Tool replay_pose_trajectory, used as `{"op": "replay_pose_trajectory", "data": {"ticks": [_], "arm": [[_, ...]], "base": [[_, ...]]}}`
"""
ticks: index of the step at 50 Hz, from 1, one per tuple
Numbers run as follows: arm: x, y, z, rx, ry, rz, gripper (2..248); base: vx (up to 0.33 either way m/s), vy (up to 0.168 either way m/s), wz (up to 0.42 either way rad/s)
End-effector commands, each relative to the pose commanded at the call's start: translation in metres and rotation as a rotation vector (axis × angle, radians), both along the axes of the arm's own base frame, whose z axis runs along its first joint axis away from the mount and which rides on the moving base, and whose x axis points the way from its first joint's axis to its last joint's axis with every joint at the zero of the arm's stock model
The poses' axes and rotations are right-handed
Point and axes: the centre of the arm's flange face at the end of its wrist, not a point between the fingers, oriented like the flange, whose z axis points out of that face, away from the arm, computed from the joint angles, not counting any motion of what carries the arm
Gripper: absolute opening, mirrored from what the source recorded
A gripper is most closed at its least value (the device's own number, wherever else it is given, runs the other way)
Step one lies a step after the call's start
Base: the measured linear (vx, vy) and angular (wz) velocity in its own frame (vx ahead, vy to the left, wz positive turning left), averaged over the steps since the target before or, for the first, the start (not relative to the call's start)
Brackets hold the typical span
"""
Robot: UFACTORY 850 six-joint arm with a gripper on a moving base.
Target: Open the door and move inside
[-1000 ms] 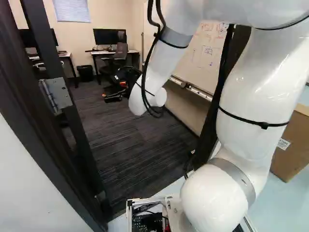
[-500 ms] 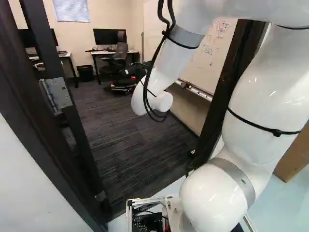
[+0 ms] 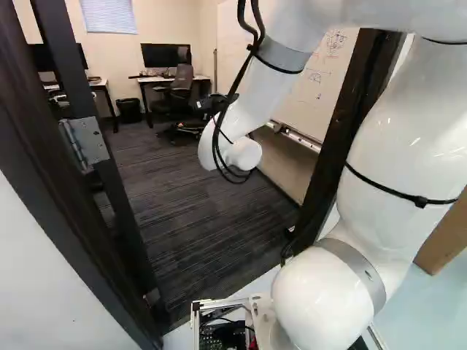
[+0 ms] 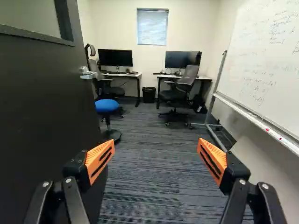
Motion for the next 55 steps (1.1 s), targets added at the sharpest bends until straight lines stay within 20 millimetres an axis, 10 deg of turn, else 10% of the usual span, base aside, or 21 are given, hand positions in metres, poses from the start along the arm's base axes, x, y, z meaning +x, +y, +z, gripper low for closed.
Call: {"op": "replay_pose_trajectory", "data": {"ticks": [55], "arm": [[-0.047,-0.085,-0.025,-0.025,0.110,-0.188,247]], "base": [[0.000,0.000,0.000]]}}
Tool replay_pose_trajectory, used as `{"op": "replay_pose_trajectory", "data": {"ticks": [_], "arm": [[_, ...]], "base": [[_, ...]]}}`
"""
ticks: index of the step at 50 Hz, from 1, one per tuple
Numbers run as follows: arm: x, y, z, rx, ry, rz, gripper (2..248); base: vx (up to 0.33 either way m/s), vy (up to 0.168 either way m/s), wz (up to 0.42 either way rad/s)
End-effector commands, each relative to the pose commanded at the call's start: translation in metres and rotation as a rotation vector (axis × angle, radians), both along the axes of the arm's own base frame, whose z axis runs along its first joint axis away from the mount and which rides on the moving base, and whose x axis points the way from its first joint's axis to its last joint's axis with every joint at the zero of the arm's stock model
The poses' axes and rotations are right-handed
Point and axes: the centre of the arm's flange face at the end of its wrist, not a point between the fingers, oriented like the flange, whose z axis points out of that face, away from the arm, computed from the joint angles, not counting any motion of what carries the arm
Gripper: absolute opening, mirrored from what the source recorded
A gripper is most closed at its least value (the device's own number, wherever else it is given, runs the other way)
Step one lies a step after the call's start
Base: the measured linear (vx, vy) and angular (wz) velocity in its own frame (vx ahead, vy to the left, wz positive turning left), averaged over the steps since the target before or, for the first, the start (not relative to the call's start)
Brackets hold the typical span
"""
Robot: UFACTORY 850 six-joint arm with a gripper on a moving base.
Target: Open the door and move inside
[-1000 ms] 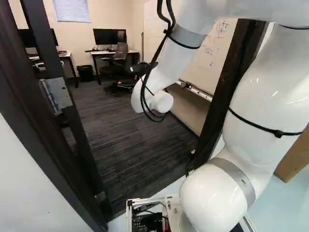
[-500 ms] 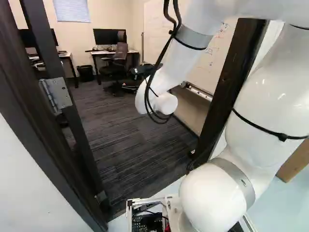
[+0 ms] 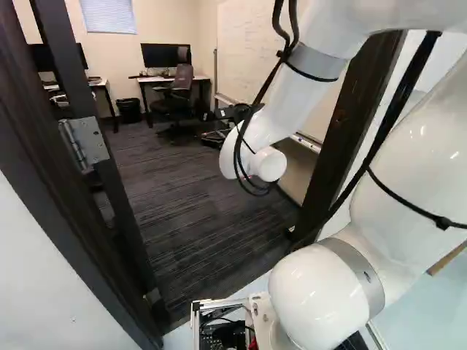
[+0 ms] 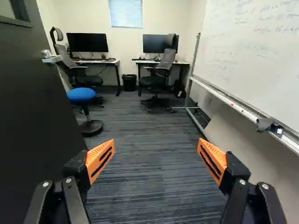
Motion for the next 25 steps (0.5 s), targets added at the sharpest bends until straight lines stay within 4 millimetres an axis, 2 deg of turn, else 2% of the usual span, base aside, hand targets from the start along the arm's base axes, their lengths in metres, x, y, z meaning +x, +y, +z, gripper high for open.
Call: {"op": "replay_pose_trajectory", "data": {"ticks": [12,25], "arm": [[-0.025,-0.030,-0.013,-0.005,0.047,-0.079,247],[-0.049,-0.053,-0.025,-0.007,0.089,-0.148,247]], "base": [[0.000,0.000,0.000],[0.000,0.000,0.000]]}}
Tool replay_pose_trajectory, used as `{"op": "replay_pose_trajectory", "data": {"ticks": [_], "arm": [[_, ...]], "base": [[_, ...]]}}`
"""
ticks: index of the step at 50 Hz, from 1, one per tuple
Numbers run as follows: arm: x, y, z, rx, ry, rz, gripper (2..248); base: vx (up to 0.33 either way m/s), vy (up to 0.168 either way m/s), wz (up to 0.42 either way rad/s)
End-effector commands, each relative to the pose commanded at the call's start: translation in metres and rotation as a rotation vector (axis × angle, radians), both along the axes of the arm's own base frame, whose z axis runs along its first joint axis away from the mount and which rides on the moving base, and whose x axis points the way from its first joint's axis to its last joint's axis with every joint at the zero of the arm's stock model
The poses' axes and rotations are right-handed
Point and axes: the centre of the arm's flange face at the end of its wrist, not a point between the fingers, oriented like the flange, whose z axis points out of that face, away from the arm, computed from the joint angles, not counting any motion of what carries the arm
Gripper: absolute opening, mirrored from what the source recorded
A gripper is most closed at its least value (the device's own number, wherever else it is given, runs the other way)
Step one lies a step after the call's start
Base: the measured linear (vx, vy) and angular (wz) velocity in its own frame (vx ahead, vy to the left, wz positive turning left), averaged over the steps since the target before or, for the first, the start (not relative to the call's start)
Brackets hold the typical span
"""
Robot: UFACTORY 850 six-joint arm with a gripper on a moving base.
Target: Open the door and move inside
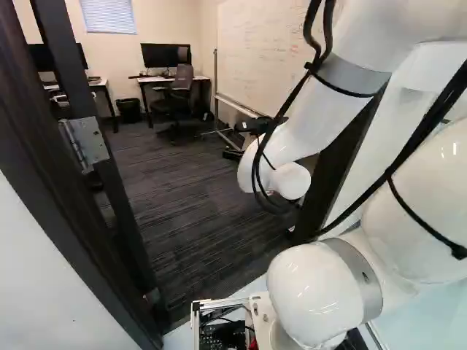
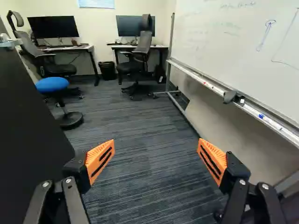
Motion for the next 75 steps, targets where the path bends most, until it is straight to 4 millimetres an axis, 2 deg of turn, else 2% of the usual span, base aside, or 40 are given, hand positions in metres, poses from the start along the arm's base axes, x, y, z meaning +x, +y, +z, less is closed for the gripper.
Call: {"op": "replay_pose_trajectory", "data": {"ticks": [15,30,75], "arm": [[-0.021,-0.016,-0.011,0.001,0.034,-0.057,247],[-0.032,-0.024,-0.017,0.002,0.052,-0.087,247],[-0.035,-0.026,-0.018,0.002,0.056,-0.093,247]], "base": [[0.000,0.000,0.000],[0.000,0.000,0.000],[0.001,0.003,0.011]]}}
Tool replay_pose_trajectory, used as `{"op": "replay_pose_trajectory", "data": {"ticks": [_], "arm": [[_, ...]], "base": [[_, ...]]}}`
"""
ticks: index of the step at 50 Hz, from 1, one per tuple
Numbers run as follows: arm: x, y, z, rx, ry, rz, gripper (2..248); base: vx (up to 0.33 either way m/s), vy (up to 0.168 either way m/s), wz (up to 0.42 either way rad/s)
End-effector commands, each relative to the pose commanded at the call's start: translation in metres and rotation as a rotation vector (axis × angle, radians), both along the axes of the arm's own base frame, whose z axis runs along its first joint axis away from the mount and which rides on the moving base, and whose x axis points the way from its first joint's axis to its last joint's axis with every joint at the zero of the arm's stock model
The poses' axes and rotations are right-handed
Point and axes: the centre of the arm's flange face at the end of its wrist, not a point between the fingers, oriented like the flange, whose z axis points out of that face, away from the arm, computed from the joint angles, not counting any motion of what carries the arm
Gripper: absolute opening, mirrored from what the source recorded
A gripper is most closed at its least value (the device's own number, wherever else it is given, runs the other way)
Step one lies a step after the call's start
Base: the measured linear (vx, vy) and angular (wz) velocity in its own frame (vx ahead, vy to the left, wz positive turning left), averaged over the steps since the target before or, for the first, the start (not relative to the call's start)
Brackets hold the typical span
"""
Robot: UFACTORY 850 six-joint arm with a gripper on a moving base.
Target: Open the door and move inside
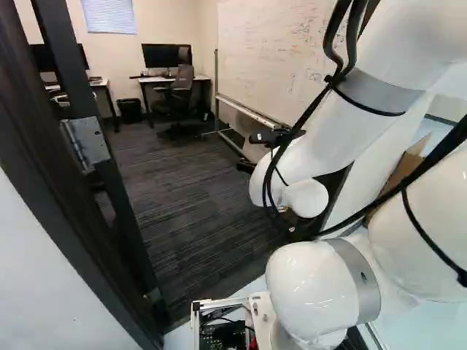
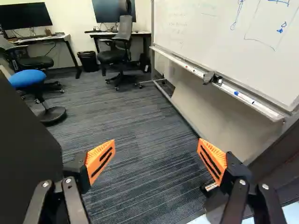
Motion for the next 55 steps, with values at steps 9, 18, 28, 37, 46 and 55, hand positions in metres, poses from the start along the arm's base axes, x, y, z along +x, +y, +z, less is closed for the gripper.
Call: {"op": "replay_pose_trajectory", "data": {"ticks": [9,18,28,37,46,55], "arm": [[0.0000,0.0000,0.0000,0.000,0.000,0.000,247],[0.0000,0.0000,0.0000,0.000,0.000,0.000,247],[0.0000,0.0000,0.0000,0.000,0.000,0.000,247],[0.0000,0.0000,0.0000,0.000,0.000,0.000,247],[0.0000,0.0000,0.0000,0.000,0.000,0.000,247],[0.0000,0.0000,0.0000,0.000,0.000,0.000,247]], "base": [[0.015,0.006,0.009],[0.003,0.001,0.000],[0.037,0.004,-0.001],[0.054,0.001,-0.006],[0.068,0.002,-0.005],[0.076,0.003,-0.008]]}}
